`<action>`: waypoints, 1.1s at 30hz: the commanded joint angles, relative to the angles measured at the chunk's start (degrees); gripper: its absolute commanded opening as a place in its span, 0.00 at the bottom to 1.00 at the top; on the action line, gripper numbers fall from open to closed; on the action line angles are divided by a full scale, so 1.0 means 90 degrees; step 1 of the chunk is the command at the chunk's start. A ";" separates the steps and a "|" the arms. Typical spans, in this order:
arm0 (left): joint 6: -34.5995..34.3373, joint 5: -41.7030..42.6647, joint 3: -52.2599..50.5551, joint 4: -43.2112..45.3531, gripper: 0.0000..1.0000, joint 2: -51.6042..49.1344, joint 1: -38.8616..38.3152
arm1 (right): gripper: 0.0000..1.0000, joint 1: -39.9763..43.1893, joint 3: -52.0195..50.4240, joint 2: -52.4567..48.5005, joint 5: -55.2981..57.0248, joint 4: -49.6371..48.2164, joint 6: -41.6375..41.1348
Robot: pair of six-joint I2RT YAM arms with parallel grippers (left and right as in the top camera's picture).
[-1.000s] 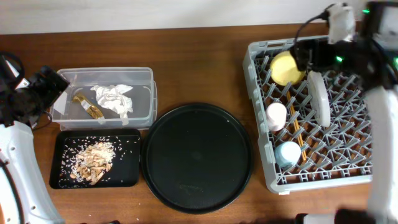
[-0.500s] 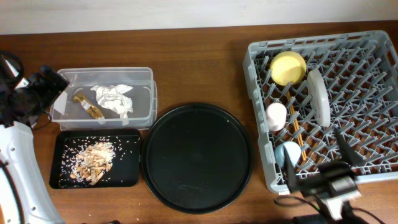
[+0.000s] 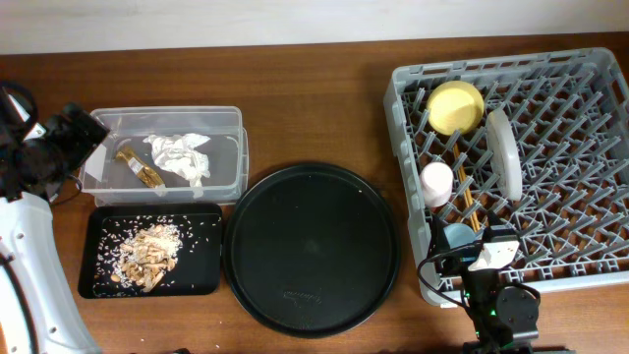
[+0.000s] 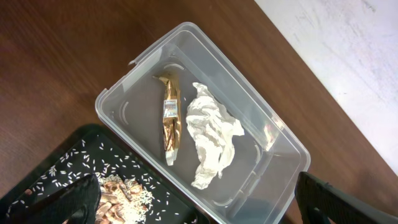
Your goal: Sort waste into correct bins and load items into the dishwasher rack
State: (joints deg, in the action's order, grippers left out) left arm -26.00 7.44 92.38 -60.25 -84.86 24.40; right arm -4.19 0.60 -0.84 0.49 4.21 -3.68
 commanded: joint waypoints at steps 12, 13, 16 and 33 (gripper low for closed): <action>0.0036 0.0000 0.0051 0.0010 0.99 0.0053 0.0015 | 0.99 -0.0029 -0.0032 0.0066 0.0189 0.0032 -0.0124; 0.0036 0.0000 0.0051 0.0007 0.99 0.0056 -0.0017 | 0.99 -0.0029 -0.0032 0.0066 0.0189 0.0032 -0.0124; 0.0036 0.0000 0.0051 0.0007 0.99 0.0801 -0.0857 | 0.99 -0.0029 -0.0032 0.0066 0.0189 0.0032 -0.0124; 0.0039 -0.0338 -0.8223 0.5328 0.99 0.8293 -0.3344 | 0.99 -0.0029 -0.0032 0.0066 0.0189 0.0032 -0.0124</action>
State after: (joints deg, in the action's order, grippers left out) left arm -26.00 5.87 26.46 -23.62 -14.48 -6.00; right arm -4.19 0.62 -0.60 1.50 4.16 -4.38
